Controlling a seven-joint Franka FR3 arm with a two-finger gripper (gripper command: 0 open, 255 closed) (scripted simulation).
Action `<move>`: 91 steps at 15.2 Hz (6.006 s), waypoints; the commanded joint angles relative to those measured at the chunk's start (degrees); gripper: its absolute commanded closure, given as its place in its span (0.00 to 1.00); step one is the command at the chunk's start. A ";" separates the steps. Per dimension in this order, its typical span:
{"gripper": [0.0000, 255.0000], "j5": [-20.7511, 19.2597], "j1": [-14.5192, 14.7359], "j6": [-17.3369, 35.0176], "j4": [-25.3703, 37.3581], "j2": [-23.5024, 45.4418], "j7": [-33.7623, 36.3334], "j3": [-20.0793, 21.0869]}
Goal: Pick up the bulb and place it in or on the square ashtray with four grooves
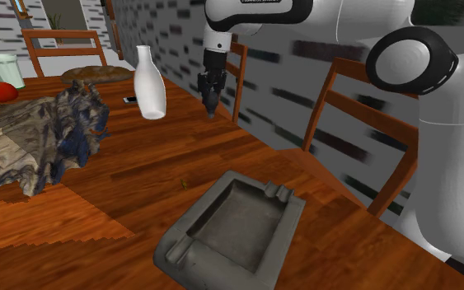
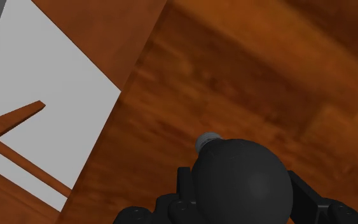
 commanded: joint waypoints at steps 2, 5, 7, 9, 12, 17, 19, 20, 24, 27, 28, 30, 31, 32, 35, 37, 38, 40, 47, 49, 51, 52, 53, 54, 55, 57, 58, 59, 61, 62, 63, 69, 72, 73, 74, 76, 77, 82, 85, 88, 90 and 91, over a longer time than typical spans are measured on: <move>1.00 -0.07 0.06 -2.57 3.13 0.56 0.30 0.03; 1.00 -0.14 0.11 -5.47 7.07 1.60 0.58 0.04; 1.00 -0.20 0.15 -7.53 10.03 2.48 0.78 0.06; 1.00 -0.26 0.20 -9.73 13.32 3.56 0.99 0.07; 1.00 -0.37 0.31 -13.43 19.17 5.70 1.35 0.11; 1.00 -0.66 0.68 -21.63 33.81 12.11 2.14 0.20; 1.00 -0.40 1.47 -15.53 18.38 2.64 3.09 0.47; 1.00 -0.33 1.94 -13.78 13.53 -0.54 3.70 0.66; 1.00 -0.10 3.85 -9.31 -0.42 -10.34 6.60 1.78; 1.00 0.15 5.28 -7.31 -7.95 -16.14 9.06 2.87; 1.00 0.25 5.76 -6.80 -10.11 -17.90 9.93 3.27; 1.00 0.50 6.72 -5.97 -14.03 -21.18 11.72 4.14; 1.00 0.65 7.18 -5.63 -15.81 -22.73 12.64 4.61; 1.00 0.81 7.65 -5.34 -17.48 -24.21 13.58 5.10; 1.00 1.37 9.06 -4.70 -21.88 -28.33 16.51 6.68; 1.00 1.82 9.99 -4.45 -24.37 -30.81 18.54 7.84; 1.00 2.07 10.45 -4.36 -25.49 -31.98 19.58 8.45; 1.00 2.60 11.40 -4.27 -27.49 -34.16 21.70 9.71; 1.00 4.75 14.65 -4.48 -32.19 -40.24 29.65 14.70; 1.00 5.40 15.57 -4.64 -32.91 -41.51 32.07 16.28; 1.00 6.05 16.49 -4.82 -33.37 -42.55 34.56 17.94; 1.00 6.36 16.94 -4.91 -33.50 -42.99 35.83 18.79; 1.00 6.64 17.34 -5.00 -33.56 -43.34 37.02 19.60; 1.00 6.76 17.39 -4.24 -34.61 -43.64 36.89 19.61; 1.00 6.87 17.44 -3.48 -35.64 -43.92 36.77 19.63; 1.00 7.08 17.55 -1.98 -37.65 -44.44 36.53 19.67; 1.00 7.18 17.60 -1.23 -38.64 -44.68 36.42 19.70; 1.00 7.29 17.65 -0.48 -39.61 -44.90 36.31 19.73; 1.00 7.49 17.76 1.01 -41.50 -45.32 36.11 19.81; 1.00 7.59 17.81 1.76 -42.43 -45.50 36.01 19.86; 1.00 7.68 17.87 2.51 -43.35 -45.67 35.91 19.91; 1.00 8.25 18.17 6.99 -48.58 -46.43 35.40 20.30; 1.00 8.37 18.24 8.01 -49.71 -46.54 35.29 20.41; 1.00 8.37 18.24 8.01 -49.71 -46.54 35.29 20.41; 1.00 8.37 18.24 8.01 -49.71 -46.54 35.29 20.41; 1.00 8.37 18.24 8.01 -49.71 -46.54 35.29 20.41; 1.00 8.37 18.24 8.01 -49.71 -46.54 35.29 20.41; 0.00 8.37 18.23 8.01 -49.70 -46.54 35.29 20.41; 0.00 8.21 18.14 6.10 -47.87 -46.60 35.35 20.09; 0.00 7.71 17.84 0.80 -42.33 -46.32 35.60 19.31; 0.00 7.71 17.84 0.80 -42.34 -46.32 35.60 19.30; 0.00 7.71 17.84 0.80 -42.34 -46.32 35.60 19.30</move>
